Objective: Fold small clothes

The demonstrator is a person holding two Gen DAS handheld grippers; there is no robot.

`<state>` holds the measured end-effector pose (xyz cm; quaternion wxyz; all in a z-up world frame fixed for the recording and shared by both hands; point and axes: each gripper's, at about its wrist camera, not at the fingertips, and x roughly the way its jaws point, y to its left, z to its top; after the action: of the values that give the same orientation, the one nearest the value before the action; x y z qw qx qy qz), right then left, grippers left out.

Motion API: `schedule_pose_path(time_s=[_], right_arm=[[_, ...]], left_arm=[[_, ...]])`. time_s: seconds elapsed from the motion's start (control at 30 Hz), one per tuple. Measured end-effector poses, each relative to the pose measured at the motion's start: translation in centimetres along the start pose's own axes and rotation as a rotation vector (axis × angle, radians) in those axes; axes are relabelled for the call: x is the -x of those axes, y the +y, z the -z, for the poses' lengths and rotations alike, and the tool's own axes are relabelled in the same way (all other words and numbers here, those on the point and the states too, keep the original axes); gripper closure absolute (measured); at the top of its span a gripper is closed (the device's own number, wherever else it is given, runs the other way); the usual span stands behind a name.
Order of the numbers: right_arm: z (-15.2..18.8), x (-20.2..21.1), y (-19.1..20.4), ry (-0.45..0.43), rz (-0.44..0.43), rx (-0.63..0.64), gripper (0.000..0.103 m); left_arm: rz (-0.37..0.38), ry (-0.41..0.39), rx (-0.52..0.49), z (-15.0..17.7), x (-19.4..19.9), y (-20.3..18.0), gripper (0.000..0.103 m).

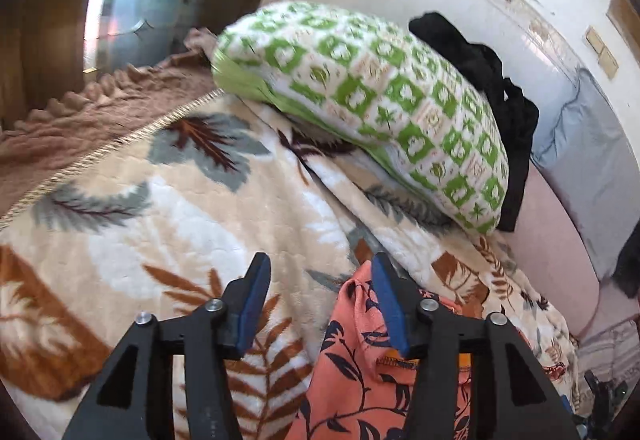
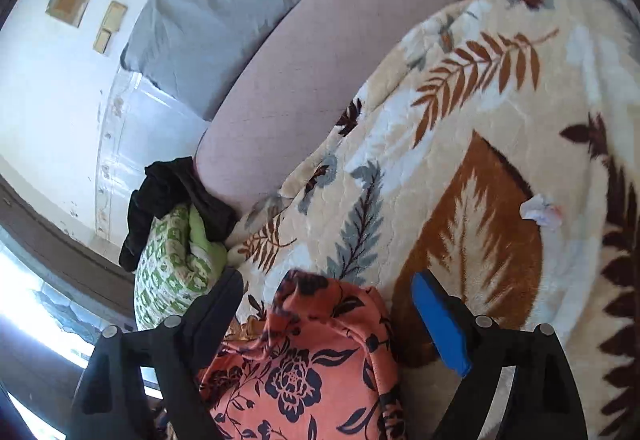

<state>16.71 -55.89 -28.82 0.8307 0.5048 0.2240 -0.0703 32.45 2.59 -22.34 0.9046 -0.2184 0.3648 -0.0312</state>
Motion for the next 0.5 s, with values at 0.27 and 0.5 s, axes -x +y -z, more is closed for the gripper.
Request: schedule_pose_path(time_s=[0.27, 0.5], right_arm=[[12.3, -5.1, 16.9, 0.402, 0.044, 0.599, 0.056], [22.2, -16.0, 23.7, 0.588, 0.069, 0.800, 0.066]], left_arm=[[-0.112, 0.184, -0.091, 7.6, 1.9, -1.8, 0.031], [-0.133, 0.271, -0.127, 8.1, 0.1, -0.2, 0.031]])
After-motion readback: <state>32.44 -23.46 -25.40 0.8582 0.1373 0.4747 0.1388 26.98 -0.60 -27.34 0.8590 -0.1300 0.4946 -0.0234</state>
